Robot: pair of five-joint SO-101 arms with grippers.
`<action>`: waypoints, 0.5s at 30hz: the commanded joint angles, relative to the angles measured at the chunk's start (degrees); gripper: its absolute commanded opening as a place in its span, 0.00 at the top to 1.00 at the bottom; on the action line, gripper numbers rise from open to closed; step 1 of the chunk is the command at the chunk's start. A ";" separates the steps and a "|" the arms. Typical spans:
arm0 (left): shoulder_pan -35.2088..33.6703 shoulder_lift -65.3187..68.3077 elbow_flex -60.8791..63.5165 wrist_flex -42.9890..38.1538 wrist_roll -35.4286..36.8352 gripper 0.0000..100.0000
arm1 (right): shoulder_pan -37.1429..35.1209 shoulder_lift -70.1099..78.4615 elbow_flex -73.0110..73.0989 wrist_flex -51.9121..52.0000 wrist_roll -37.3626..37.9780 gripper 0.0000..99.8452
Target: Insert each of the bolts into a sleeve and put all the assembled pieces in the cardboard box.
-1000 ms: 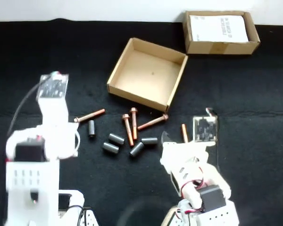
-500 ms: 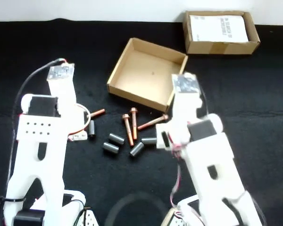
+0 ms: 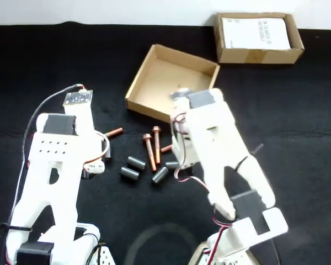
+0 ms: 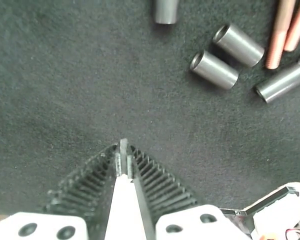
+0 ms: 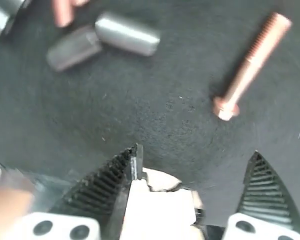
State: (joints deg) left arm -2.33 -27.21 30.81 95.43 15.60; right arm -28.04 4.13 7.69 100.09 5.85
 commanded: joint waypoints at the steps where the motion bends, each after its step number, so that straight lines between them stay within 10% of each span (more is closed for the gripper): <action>1: 0.40 -0.13 -0.13 -0.18 -0.09 0.99 | -2.15 1.10 -2.68 0.75 11.87 0.69; 15: 0.40 -0.22 -0.13 -0.35 0.18 0.99 | -3.03 16.75 -4.35 -2.86 20.31 0.69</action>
State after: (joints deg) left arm -2.33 -27.21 30.81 95.52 15.60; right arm -30.68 18.90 5.05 97.54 27.56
